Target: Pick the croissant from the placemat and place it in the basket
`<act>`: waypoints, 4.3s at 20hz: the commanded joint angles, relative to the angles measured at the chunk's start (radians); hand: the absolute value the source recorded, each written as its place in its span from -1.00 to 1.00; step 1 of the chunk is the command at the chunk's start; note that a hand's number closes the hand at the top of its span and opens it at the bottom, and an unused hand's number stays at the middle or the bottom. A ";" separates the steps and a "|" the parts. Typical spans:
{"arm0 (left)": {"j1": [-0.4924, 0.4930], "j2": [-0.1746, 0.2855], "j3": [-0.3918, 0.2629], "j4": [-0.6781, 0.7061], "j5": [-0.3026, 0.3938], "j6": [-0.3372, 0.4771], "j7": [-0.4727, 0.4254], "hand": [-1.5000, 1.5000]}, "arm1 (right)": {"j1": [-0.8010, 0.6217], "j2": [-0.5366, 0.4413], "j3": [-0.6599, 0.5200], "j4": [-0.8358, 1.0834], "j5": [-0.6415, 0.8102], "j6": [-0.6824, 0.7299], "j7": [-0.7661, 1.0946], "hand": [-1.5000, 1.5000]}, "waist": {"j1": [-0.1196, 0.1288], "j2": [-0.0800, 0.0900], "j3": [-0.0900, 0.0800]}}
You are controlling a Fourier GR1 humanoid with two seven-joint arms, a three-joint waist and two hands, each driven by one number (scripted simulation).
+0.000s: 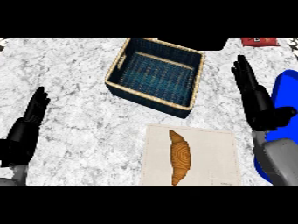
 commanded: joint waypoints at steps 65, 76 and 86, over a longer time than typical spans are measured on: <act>-0.219 -0.051 0.140 0.133 0.024 -0.152 0.353 0.00 | -0.079 0.047 0.367 -0.567 0.754 0.735 0.791 -1.00 | -0.001 -0.035 -0.010; -0.115 -0.045 0.205 0.108 0.012 -0.248 0.266 0.00 | -0.005 0.143 0.391 -0.257 0.936 0.592 0.574 -1.00 | 0.002 -0.036 -0.011; -0.198 -0.083 0.268 0.184 -0.025 -0.279 0.288 0.00 | 0.081 0.143 0.369 -0.208 1.062 0.609 0.487 -1.00 | -0.006 -0.036 -0.011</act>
